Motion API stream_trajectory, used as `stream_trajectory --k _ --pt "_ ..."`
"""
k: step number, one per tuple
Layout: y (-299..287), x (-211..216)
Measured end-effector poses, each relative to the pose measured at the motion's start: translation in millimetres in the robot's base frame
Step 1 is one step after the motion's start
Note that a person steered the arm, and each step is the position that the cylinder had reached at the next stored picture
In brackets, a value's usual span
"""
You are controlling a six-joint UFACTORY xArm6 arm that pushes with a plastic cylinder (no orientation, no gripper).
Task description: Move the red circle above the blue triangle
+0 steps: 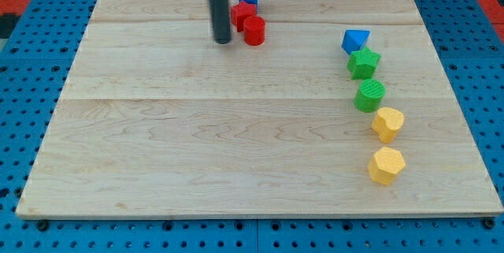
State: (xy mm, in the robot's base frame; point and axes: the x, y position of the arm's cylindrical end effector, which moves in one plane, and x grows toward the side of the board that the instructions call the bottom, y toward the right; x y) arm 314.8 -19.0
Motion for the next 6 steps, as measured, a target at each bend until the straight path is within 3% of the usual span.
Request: stream_trajectory --k 2,4,6 --pt "-20.0 -16.3" --pt "111.1 -32.2" --pt "119.7 -32.9"
